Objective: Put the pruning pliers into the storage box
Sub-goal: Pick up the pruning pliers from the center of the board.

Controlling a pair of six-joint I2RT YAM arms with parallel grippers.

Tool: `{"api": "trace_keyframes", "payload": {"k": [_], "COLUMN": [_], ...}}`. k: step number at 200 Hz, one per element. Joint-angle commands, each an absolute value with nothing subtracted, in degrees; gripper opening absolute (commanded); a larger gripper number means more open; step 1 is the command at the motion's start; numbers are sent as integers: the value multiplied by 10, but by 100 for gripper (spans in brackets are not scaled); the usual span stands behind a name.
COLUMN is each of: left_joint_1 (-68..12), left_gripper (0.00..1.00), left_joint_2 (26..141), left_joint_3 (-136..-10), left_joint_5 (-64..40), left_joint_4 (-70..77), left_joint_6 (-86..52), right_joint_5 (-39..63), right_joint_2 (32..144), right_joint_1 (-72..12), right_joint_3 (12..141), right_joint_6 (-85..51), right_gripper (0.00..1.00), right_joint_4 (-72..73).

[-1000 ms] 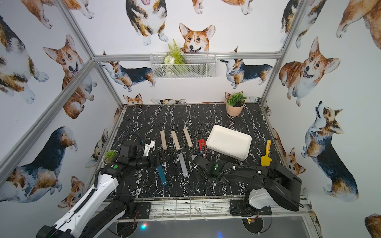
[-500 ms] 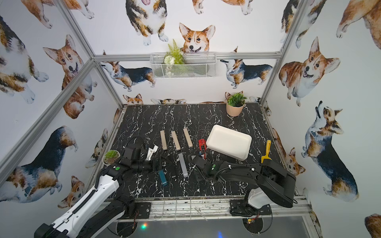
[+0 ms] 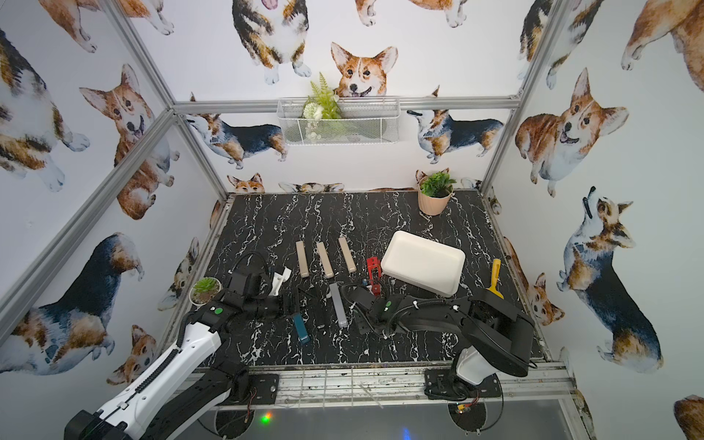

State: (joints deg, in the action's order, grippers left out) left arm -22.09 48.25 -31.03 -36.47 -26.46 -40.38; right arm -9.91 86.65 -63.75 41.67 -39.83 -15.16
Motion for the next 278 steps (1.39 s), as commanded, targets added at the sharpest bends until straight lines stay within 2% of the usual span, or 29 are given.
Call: {"api": "trace_keyframes", "payload": {"k": [1,19,35,69,108,167,278], "left_joint_1": [-221,-221,-221,-221,-222,-222,-222], "left_gripper": [100,100,100,100,100,100,100], "left_joint_2": [480,478,477,478,488,518,639], "left_joint_3": [-307,-308,-308,-304,-308,-330,-420], "left_joint_5": [-360,-360,-359,-359,-363,-370,-400], "left_joint_4": [-251,-251,-250,-245,-227,-150,-38], "left_joint_6": [-409,-410,-410,-411,-409,-405,-389], "right_joint_5": [-95,-94,-94,-98,-113,-162,-166], "right_joint_2": [869,870,869,862,835,768,781], "right_joint_1": [-638,-638,-638,-638,-638,-632,-500], "right_joint_3": [419,419,421,428,447,502,599], "right_joint_6": [-396,-397,-397,-394,-395,-395,-353], "right_gripper": [42,39,29,20,0,0,0], "right_joint_4": [-151,-153,-157,-173,-210,-273,-320]}}
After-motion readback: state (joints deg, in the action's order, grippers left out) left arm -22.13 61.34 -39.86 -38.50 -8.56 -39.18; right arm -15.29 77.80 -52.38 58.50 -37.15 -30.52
